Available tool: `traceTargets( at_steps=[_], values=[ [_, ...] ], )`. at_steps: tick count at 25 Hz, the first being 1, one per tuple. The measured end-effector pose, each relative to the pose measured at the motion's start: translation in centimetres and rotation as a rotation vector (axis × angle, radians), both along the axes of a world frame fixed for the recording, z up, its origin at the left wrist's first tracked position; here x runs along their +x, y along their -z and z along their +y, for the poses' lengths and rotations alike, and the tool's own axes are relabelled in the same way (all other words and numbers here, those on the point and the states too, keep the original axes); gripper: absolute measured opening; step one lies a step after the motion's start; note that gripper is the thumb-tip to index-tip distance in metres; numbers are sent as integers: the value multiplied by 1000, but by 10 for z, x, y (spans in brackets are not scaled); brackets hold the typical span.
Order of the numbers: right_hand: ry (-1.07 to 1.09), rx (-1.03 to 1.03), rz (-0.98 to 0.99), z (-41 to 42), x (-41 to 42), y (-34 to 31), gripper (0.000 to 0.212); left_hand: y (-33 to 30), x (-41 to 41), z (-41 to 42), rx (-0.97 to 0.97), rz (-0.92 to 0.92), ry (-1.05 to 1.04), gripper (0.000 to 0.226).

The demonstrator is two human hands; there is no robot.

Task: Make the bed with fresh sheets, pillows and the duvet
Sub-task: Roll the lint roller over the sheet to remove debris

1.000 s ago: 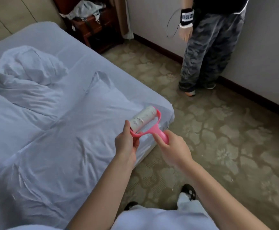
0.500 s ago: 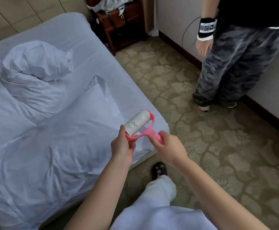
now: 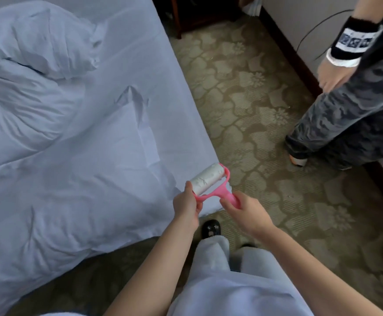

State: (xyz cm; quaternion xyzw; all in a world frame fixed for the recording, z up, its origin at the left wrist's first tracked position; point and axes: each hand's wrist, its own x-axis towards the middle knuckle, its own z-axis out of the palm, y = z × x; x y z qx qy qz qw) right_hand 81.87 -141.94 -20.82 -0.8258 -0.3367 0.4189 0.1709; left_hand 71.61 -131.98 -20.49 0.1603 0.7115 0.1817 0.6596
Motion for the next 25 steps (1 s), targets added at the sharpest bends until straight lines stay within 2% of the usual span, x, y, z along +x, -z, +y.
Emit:
traceTargets(
  at_steps=[4, 6, 9, 12, 14, 16, 18, 22, 23, 25],
  values=[
    [7, -9, 295, 6, 35, 25, 26, 30, 34, 6, 20, 178, -6, 22],
    [21, -23, 375, 9, 51, 42, 26, 50, 48, 3, 59, 222, -20, 19],
    [-91, -62, 278, 14, 60, 73, 28, 75, 59, -11, 152, 343, 131, 18],
    [-118, -103, 288, 27, 61, 105, 34, 88, 57, -17, 307, 491, 481, 18],
    [-181, -145, 267, 37, 58, 121, 36, 98, 49, -9, 335, 612, 658, 31],
    [-240, -148, 254, 47, 49, 129, 33, 106, 42, 1, 285, 644, 729, 44],
    [-263, -131, 248, 64, 38, 134, 30, 111, 40, 12, 303, 648, 786, 48],
    [-309, -108, 217, 122, 22, 148, 29, 102, 22, 44, 640, 841, 817, 45],
    [-314, -99, 223, 139, 21, 148, 29, 98, 14, 55, 676, 894, 827, 46],
    [-301, -78, 250, 157, 16, 146, 30, 91, -3, 76, 632, 935, 862, 46]
  ],
)
